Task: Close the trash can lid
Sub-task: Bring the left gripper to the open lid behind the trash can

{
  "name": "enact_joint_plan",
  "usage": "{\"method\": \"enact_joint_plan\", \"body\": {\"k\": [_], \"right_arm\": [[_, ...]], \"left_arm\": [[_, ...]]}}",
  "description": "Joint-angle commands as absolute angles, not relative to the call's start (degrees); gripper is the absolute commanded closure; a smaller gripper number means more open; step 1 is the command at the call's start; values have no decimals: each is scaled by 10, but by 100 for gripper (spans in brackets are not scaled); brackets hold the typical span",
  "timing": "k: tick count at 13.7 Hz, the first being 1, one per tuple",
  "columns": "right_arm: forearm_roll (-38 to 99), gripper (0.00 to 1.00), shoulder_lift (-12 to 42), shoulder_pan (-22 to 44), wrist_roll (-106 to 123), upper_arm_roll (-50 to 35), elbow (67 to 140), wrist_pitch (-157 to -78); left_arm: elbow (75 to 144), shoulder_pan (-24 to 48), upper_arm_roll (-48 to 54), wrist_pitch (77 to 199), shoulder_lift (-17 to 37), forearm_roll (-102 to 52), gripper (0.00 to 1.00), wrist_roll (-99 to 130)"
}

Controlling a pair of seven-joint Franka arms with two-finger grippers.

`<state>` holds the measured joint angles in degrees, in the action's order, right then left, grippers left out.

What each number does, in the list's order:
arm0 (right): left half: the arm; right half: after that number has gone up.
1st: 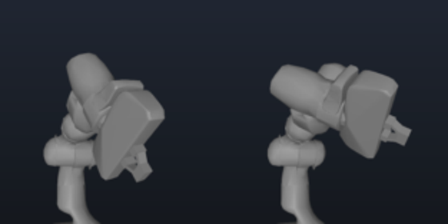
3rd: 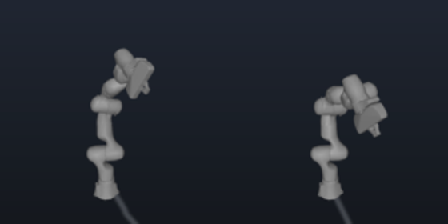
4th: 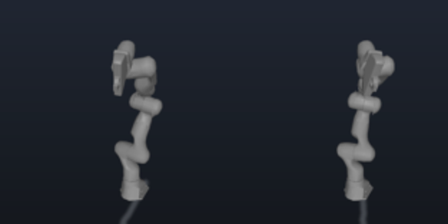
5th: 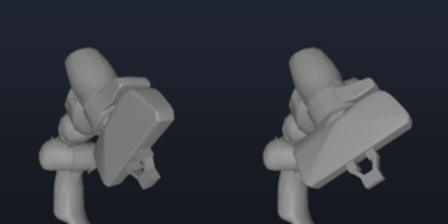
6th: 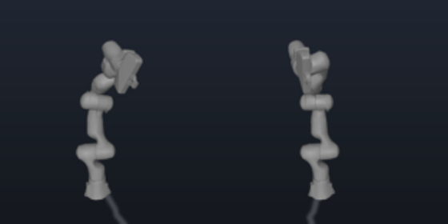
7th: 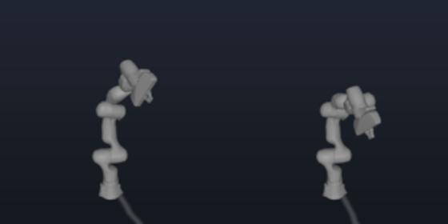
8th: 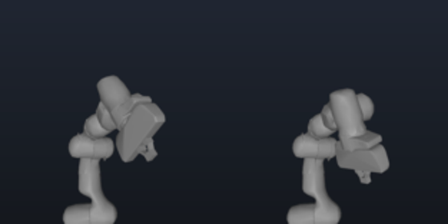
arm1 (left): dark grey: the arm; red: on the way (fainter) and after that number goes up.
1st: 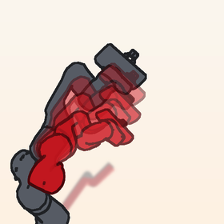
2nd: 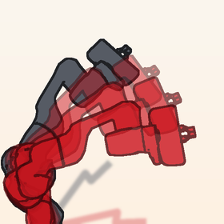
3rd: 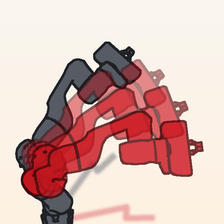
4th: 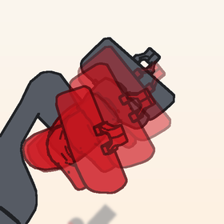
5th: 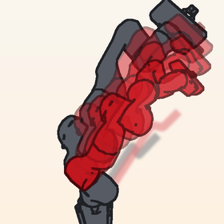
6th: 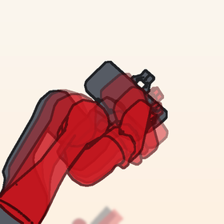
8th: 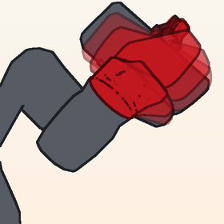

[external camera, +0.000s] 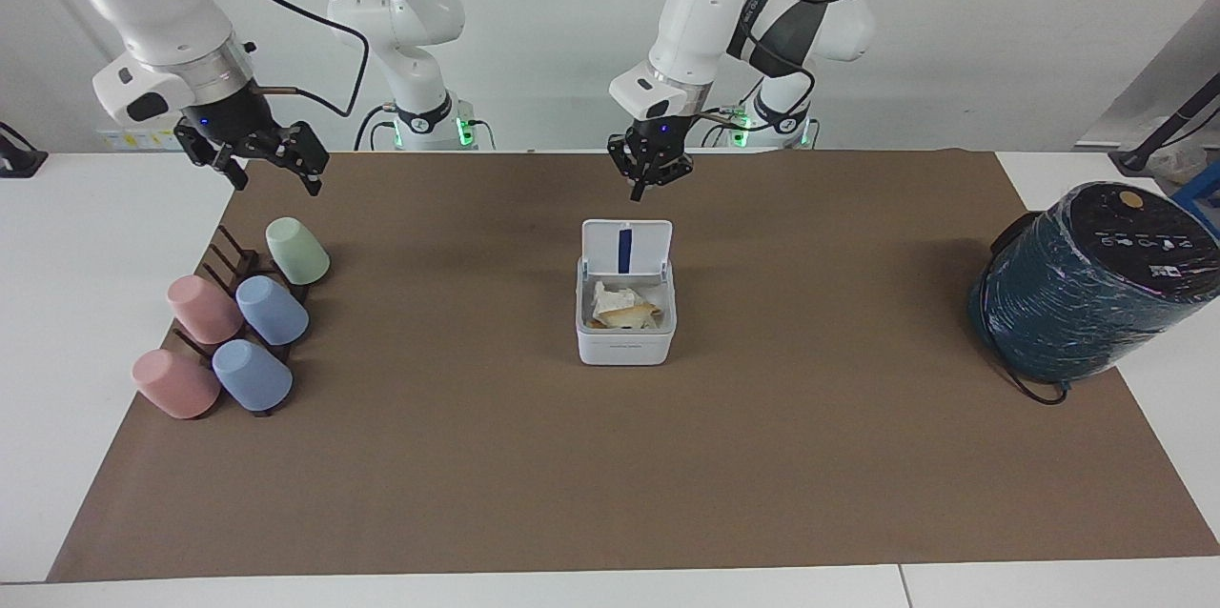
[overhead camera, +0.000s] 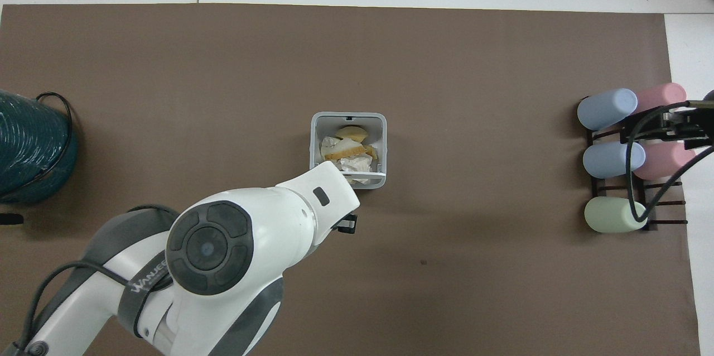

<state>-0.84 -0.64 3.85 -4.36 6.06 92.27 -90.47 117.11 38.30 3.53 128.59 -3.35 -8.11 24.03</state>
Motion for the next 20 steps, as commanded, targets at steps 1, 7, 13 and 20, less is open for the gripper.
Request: {"method": "enact_joint_plan", "body": {"k": [1, 7, 13, 20], "right_arm": [[-6, 0, -16, 28, -39, 54, 931, -901], [-6, 0, -16, 29, -39, 54, 931, -901], [-6, 0, -16, 28, -39, 54, 931, -901], [-6, 0, -16, 29, -38, 54, 931, -901]], "left_arm": [[1172, 393, 25, 1342, -17, -98, 100, 249], [1152, 374, 25, 1403, 15, -110, 100, 245], [1134, 360, 25, 1453, 57, -110, 100, 245], [1086, 354, 25, 1496, 137, -110, 100, 247]]}}
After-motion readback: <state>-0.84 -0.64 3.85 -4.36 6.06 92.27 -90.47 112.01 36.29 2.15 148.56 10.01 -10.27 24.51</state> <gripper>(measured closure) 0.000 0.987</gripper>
